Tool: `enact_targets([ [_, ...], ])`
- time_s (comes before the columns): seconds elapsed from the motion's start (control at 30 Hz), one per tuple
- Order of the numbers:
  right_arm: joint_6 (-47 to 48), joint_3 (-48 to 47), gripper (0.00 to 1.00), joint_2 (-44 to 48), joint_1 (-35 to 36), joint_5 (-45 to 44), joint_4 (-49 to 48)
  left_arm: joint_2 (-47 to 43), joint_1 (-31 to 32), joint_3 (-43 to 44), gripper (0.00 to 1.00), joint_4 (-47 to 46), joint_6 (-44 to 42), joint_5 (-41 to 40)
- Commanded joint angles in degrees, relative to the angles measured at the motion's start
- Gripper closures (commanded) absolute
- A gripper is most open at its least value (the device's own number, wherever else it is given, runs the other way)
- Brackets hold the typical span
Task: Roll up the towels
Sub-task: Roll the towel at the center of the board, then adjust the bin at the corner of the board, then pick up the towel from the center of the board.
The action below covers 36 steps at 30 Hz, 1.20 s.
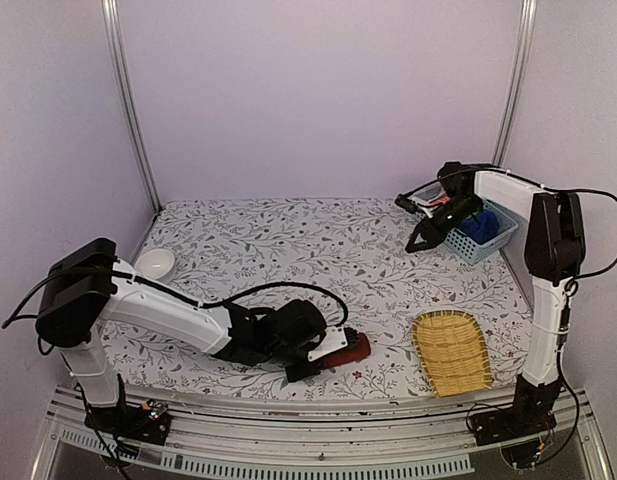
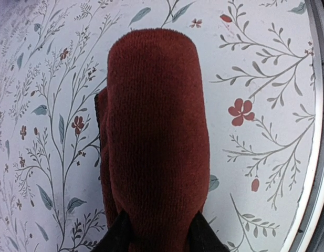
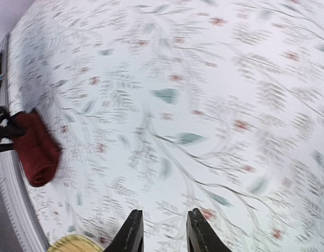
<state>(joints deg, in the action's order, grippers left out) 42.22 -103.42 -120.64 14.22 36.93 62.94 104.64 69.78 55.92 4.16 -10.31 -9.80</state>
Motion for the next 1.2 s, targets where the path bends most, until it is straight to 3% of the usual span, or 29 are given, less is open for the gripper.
enact_targets([
  [0.0,-11.81,-3.68,0.74,-0.30,-10.47,-11.63,-9.72,3.99,-0.35,-1.33,0.69,6.51,1.65,4.53],
  [0.13,-15.87,-3.09,0.89,0.33,-15.16,-22.45,-14.32,3.99,-0.34,-1.40,0.69,6.64,1.94,4.55],
  [0.27,-16.33,-1.20,0.93,0.19,-17.72,-33.43,-18.54,4.45,-0.37,-1.18,0.69,6.82,2.22,4.83],
  [0.37,-15.03,-1.51,0.93,-1.45,-18.58,-36.47,-18.25,4.69,-0.30,-1.11,0.70,7.08,2.30,4.75],
  [0.8,-12.20,-6.65,0.93,-7.74,-18.02,-29.94,-10.76,4.98,-0.17,-0.97,0.70,7.75,2.87,4.73],
  [1.17,-13.24,-6.95,0.93,-7.92,-8.11,-22.29,-8.20,6.34,-0.17,0.18,0.70,8.04,2.75,4.84],
])
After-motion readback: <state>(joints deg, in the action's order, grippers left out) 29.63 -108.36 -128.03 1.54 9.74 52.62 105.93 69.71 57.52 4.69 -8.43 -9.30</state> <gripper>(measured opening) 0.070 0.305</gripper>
